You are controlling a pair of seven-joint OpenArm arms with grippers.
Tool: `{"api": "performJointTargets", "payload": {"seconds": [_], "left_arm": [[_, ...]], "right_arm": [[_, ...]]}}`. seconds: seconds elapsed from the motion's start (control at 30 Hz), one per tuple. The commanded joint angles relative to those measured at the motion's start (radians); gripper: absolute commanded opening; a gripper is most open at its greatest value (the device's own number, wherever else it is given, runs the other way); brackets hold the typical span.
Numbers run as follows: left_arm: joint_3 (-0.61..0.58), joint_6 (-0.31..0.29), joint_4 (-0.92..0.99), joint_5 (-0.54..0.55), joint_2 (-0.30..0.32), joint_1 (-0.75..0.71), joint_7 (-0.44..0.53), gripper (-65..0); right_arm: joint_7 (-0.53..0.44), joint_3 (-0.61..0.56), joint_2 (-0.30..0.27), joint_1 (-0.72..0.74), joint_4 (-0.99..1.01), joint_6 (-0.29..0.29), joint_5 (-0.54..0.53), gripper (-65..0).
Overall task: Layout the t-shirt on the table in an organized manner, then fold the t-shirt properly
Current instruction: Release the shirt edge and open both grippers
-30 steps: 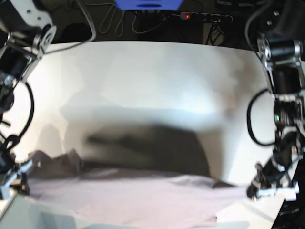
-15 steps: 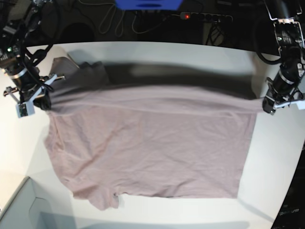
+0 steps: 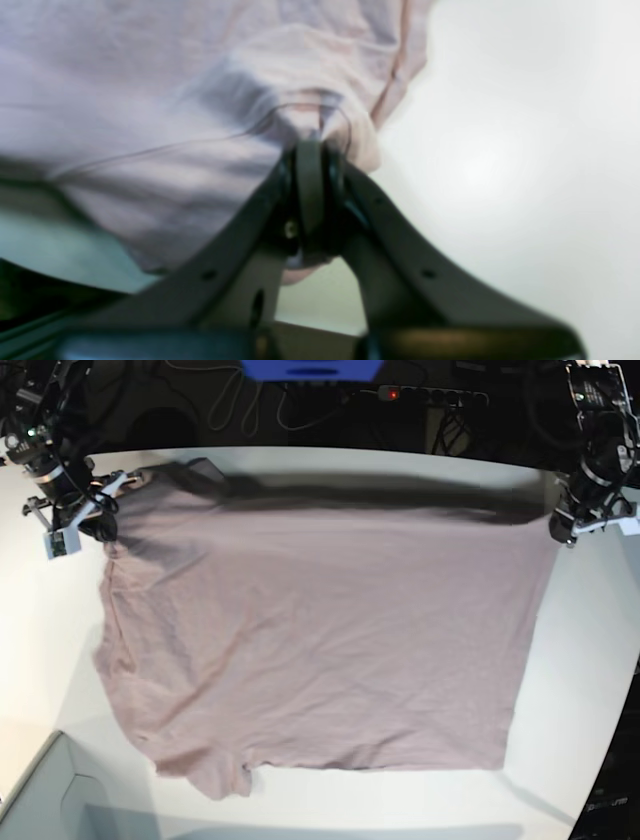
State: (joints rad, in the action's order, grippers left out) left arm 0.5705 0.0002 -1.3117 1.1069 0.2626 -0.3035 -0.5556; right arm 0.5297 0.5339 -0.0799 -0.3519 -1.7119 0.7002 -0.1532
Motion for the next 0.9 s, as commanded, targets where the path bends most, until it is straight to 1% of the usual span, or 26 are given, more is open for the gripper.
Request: {"api": "performJointTargets", "payload": {"seconds": [0.0,0.27,0.33,0.37,0.47,0.67,0.77,0.87], "left_arm": [[0.004,-0.006,-0.015,0.016,0.01,-0.003,0.002,-65.0],[-0.004,-0.006,-0.015,0.019,0.014,-0.018,-0.001,-64.9],[-0.004,-0.006,-0.022,0.019,0.016,-0.02,-0.021,-64.8],[0.003,-0.007,-0.025,0.019,0.016,-0.018,-0.048,-64.5],[0.004,-0.007,-0.025,0.019,0.016,-0.013,-0.12,-60.8],[0.006,-0.007,-0.019,0.02,0.01,-0.02,-0.125,-59.8],[0.006,-0.007,-0.018,0.02,0.01,-0.021,-0.129,-59.7],[0.015,-0.007,-0.018,0.02,0.011,-0.023,-0.133,-59.3]], "right_arm": [[-0.02,0.005,-0.01,-0.002,-0.004,-0.002,-0.009,-65.0],[-0.02,0.001,-0.007,0.009,0.005,-0.002,-0.009,-65.0],[-0.013,0.001,-0.011,0.011,0.002,-0.002,-0.009,-65.0],[-0.012,0.004,-0.011,0.011,-0.001,-0.002,-0.009,-63.5],[-0.01,0.005,-0.013,0.011,-0.001,-0.002,-0.009,-55.2],[-0.01,0.007,-0.013,0.001,-0.003,-0.002,-0.009,-39.4],[-0.01,0.038,-0.007,0.0,-0.003,-0.002,-0.01,-35.1],[-0.012,0.076,-0.007,0.001,-0.003,-0.002,-0.01,-34.2]]}}
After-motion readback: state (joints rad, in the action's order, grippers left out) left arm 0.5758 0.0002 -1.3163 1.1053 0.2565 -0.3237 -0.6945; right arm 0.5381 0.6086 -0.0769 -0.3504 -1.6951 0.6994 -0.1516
